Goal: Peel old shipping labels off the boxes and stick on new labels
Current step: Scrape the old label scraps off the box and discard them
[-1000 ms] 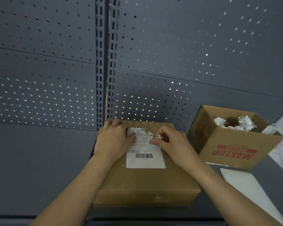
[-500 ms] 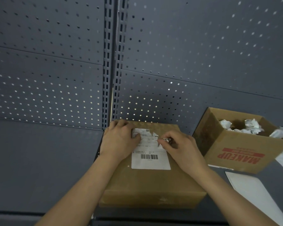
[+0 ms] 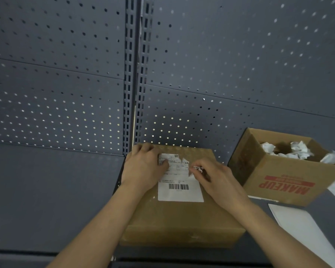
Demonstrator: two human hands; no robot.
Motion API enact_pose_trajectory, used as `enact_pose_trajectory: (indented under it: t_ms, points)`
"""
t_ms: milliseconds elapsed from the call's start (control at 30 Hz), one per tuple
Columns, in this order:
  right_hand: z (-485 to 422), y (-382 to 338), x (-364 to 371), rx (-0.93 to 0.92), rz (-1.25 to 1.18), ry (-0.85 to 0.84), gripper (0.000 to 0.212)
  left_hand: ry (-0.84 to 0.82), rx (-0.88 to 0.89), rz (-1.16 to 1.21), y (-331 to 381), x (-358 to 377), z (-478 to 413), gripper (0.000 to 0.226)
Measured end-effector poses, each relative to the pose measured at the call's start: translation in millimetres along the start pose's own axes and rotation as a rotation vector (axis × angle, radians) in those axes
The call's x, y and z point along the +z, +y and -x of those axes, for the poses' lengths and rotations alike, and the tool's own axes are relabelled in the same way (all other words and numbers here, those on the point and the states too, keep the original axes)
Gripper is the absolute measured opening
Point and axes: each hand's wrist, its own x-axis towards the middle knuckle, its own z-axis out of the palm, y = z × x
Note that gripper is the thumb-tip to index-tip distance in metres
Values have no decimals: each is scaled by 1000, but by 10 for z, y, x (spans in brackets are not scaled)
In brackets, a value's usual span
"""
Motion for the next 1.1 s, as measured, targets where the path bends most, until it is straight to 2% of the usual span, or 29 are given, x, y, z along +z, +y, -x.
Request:
enact_pose_trajectory:
  t_ms: [133, 200, 333, 467, 633, 800, 900, 1100]
  points:
    - [7, 38, 5, -65, -38, 109, 10, -4, 4, -1, 2, -2, -2, 44]
    - [9, 41, 5, -67, -55, 126, 5, -6, 4, 0, 2, -3, 0, 44]
    - [5, 26, -9, -45, -99, 166, 10, -7, 2, 7, 2, -7, 3, 43]
    - [24, -7, -62, 50, -221, 156, 61, -5, 5, 10, 0, -10, 12, 43]
    - [88, 9, -62, -55, -209, 220, 49, -11, 6, 18, -1, -25, 17, 39]
    - [127, 61, -156, -104, -224, 230, 53, -20, -1, 19, 6, -26, 13, 41]
    - [138, 101, -174, -52, -272, 196, 46, -24, -2, 13, 14, -17, 7, 41]
    - [207, 210, -318, 73, -388, 16, 26, -13, 7, 26, 9, -4, 8, 41]
